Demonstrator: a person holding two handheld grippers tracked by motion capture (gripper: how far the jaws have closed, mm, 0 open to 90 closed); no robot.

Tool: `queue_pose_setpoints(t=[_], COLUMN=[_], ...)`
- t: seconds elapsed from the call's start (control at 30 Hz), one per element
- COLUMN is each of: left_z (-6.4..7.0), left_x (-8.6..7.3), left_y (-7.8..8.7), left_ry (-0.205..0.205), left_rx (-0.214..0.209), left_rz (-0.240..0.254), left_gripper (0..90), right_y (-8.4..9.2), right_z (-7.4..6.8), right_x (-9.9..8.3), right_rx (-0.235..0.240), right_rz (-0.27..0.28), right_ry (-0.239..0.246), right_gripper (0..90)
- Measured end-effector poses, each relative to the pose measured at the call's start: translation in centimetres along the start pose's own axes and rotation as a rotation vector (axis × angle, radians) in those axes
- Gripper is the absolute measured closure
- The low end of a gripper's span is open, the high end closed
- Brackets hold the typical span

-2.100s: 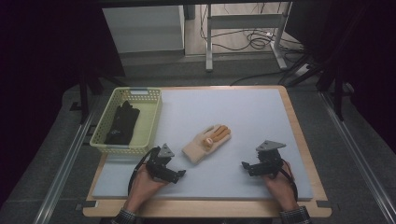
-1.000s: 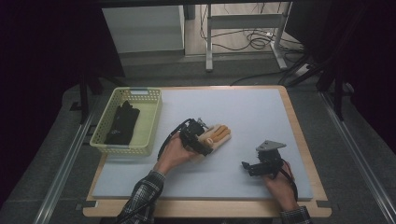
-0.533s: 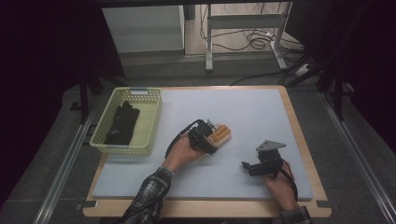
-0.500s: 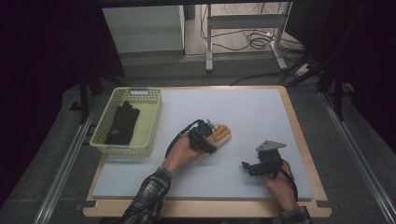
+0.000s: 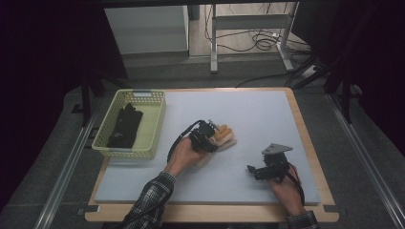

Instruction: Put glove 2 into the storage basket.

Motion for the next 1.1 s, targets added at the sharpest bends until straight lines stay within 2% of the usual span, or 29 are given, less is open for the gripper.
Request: queue_pose_setpoints(t=[0.33,0.47,0.6,0.8,1.1], left_z=[-2.2,-3.5,-4.9,-7.4,-10.4], left_x=[0.5,0.5,0.3,-0.7,-2.4], left_y=[3.7,5.4,6.9,9.0,11.6], left_ry=[0.081,0.118,0.146,0.199,0.274], left_rx=[0.055,0.064,0.094,0.146,0.207], left_rz=[0.048,0.051,0.057,0.058,0.053], left_gripper=[59.4,59.3,59.2,59.1,58.8], right_y=[0.0,0.0,0.0,0.0,0.0], right_z=[0.0,0.0,0.0,0.0,0.0], right_x=[0.0,0.0,0.0,0.0,0.0], right_rx=[0.000,0.000,0.000,0.000,0.000], right_rz=[0.001,0.001,0.001,0.004,0.004], right_ry=[0.001,0.002,0.002,0.001,0.002], right_gripper=[8.0,8.0,8.0,8.0,8.0])
Point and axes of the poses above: each handheld gripper's, and its own axes: y roughly backward along the jaws, x roughly out of its top, z roughly to its right, the point moved 7 cm from there along -y, roughly forward along the jaws, and after that the axes turned 9 degrees about -y, right-handed, at the moved point
